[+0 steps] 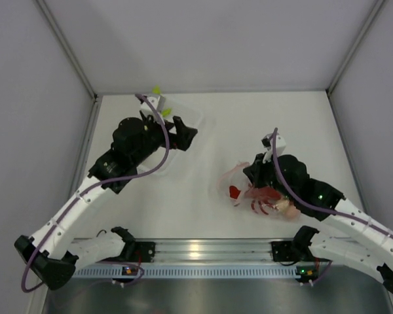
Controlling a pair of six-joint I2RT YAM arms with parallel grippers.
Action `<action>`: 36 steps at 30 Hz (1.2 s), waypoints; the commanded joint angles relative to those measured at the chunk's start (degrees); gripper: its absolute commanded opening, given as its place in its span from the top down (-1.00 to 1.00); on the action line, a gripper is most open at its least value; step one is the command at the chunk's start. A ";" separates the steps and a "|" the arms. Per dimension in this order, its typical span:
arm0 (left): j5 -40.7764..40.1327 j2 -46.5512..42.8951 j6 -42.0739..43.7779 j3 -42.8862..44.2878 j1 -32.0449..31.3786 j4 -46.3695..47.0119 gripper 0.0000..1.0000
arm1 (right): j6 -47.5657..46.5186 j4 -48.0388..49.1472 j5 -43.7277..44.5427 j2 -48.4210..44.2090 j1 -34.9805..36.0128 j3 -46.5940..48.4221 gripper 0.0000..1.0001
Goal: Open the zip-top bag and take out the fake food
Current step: Place the fake vegetable in the bin, then pick up the fake lobster from the zipper food storage bag.
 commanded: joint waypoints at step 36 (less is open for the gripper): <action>-5.39 6.19 11.25 -20.31 -33.37 25.31 0.03 | 10.49 11.89 -20.10 -4.83 -0.56 2.03 1.00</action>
